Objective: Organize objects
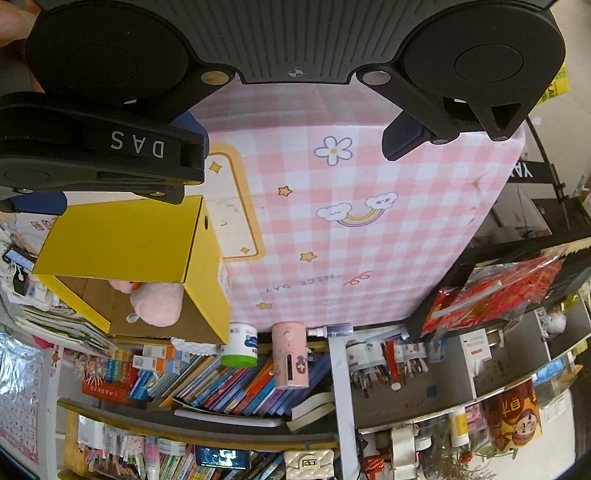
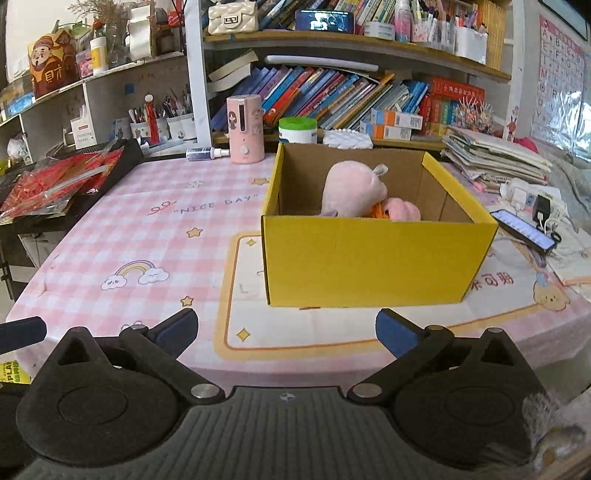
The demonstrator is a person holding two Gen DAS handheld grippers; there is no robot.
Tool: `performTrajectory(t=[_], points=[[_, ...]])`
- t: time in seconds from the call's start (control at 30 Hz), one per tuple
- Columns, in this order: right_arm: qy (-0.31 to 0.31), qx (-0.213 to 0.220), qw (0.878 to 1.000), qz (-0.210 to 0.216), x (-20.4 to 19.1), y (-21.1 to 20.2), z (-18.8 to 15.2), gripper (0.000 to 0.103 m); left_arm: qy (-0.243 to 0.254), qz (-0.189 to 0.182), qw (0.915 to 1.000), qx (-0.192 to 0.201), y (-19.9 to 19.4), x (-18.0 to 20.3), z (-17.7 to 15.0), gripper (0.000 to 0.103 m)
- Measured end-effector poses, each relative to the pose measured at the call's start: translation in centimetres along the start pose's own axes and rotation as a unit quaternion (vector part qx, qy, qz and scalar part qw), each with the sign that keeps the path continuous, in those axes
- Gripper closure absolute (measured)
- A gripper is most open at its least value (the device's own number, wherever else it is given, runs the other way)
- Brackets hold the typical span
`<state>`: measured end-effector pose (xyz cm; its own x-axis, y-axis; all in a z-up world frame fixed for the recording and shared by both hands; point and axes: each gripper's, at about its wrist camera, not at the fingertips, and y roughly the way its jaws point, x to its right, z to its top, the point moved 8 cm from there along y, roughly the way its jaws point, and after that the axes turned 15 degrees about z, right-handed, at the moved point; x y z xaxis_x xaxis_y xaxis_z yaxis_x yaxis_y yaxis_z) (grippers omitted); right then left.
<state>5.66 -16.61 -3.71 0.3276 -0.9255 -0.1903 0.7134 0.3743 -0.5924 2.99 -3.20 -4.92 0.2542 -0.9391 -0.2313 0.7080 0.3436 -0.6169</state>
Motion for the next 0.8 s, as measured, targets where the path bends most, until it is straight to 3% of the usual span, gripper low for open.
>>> performTrajectory(t=[0.8], points=[[0.010, -0.015, 1.000, -0.005, -0.4, -0.2, -1.0, 0.000, -0.017, -0.009, 0.9996, -0.021, 0.1, -1.0, -1.1, 0.002]])
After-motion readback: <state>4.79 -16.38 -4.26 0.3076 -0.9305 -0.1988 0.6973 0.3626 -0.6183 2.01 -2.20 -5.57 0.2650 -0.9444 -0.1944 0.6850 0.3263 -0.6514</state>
